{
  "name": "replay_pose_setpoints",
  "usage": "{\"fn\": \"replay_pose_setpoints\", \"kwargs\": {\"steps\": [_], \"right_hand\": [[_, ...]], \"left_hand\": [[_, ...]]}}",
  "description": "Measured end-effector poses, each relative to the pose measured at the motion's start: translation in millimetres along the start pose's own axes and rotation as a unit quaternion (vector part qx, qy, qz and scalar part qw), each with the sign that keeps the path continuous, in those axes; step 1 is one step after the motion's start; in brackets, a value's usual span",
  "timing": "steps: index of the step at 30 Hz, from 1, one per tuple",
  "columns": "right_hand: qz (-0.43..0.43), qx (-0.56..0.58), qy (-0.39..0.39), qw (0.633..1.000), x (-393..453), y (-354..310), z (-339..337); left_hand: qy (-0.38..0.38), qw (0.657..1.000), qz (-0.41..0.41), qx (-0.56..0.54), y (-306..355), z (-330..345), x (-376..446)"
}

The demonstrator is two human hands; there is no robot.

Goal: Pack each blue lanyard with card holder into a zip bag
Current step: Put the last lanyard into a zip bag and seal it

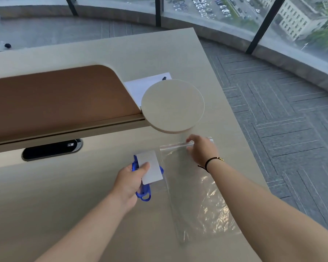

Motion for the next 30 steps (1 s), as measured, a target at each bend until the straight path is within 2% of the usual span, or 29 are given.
{"fn": "replay_pose_setpoints", "kwargs": {"steps": [3, 10, 15, 19, 24, 27, 30], "right_hand": [[-0.023, 0.013, 0.023, 0.999, -1, 3, 2], [-0.046, -0.002, -0.01, 0.999, 4, 1, 4], [-0.022, -0.015, -0.059, 0.998, 10, 2, 11], [-0.033, -0.022, -0.066, 0.997, 3, 6, 16], [-0.044, -0.021, -0.141, 0.989, -2, 4, 26], [-0.056, -0.063, -0.186, 0.979, -6, 0, 33], [-0.07, -0.107, -0.179, 0.976, -17, -4, 33]], "left_hand": [[0.001, 1.0, -0.007, -0.007, -5, 2, 0], [-0.009, 1.0, -0.009, -0.003, -12, -1, 1], [-0.008, 1.0, -0.009, -0.004, -13, -3, -1], [0.002, 1.0, -0.012, -0.005, -13, -7, -1], [0.009, 1.0, -0.017, -0.009, -13, -12, -2], [0.01, 1.0, -0.017, -0.011, -14, -14, -6], [0.017, 1.0, -0.024, -0.009, -16, -18, -6]]}}
Point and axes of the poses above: each hand's wrist, its own x-axis towards the middle knuckle, its own z-axis out of the palm, y = z × x, the point moved 6 cm from there along x, towards the middle knuckle, and after that the axes turned 8 degrees about x, right-handed, at the moved point
